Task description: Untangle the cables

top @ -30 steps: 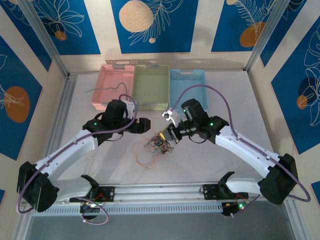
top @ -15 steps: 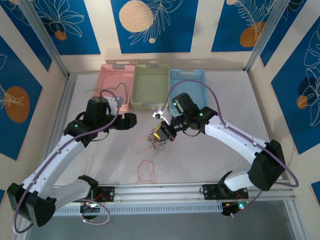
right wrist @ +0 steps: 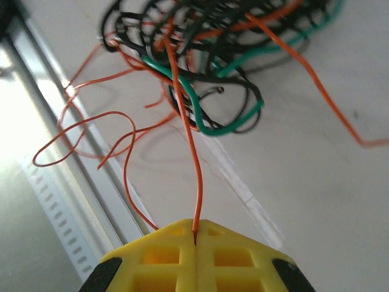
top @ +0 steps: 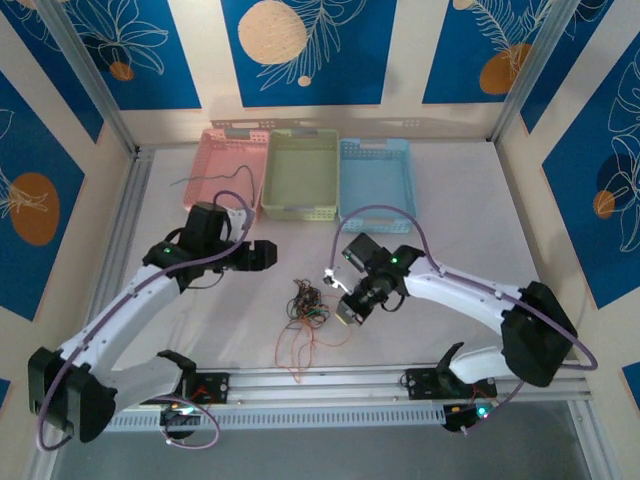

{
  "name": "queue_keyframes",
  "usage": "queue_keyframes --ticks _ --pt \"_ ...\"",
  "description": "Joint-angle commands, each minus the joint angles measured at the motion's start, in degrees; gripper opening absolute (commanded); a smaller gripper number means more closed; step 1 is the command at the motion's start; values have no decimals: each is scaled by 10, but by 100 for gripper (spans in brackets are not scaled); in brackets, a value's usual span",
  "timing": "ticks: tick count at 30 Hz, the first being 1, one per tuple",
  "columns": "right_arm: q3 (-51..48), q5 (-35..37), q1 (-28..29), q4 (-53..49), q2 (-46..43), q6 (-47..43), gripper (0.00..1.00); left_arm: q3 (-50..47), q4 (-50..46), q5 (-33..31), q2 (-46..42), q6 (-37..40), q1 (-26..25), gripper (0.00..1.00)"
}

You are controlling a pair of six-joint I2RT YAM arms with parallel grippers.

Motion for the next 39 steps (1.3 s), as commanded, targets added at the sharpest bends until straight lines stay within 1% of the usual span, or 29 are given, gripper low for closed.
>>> queue_keyframes --ticks 1,5,10,12,15,17,20,24,26,28,31,34,35,37,39 --pt "-24 51 -25 30 -37 108 0 -14 35 21 29 -7 -29 77" --pt "-22 116 -47 10 -38 148 0 -14 67 20 68 -16 -72 76" --pt "-19 106 -67 11 -29 153 0 7 88 16 130 -13 -127 76" --pt "-22 103 -70 16 -35 153 0 4 108 13 149 -24 -132 76" --pt "-23 98 -74 18 -36 152 0 -6 163 35 181 -55 -133 75" --pt "-23 97 -74 18 -35 150 0 4 169 26 201 -61 -135 75" --pt "-22 95 -74 19 -35 148 0 32 168 26 237 -46 -136 75" --pt "-23 94 -73 19 -36 148 0 101 102 -12 290 25 -141 75" --pt "-23 95 -72 18 -37 148 0 131 81 -11 317 64 -137 76" --pt "-23 97 -72 18 -40 147 0 167 50 6 345 119 -134 77" --pt "-23 99 -71 18 -45 148 0 213 -7 1 375 202 -123 76" --pt "-24 97 -71 19 -48 145 0 255 -57 67 405 284 -94 77" --pt "-24 96 -71 19 -48 145 0 270 -77 74 414 311 -89 76" --pt "-24 96 -70 18 -50 143 0 307 -133 93 441 366 -83 73" --pt "-24 97 -69 18 -54 143 0 341 -188 106 474 398 -78 71"
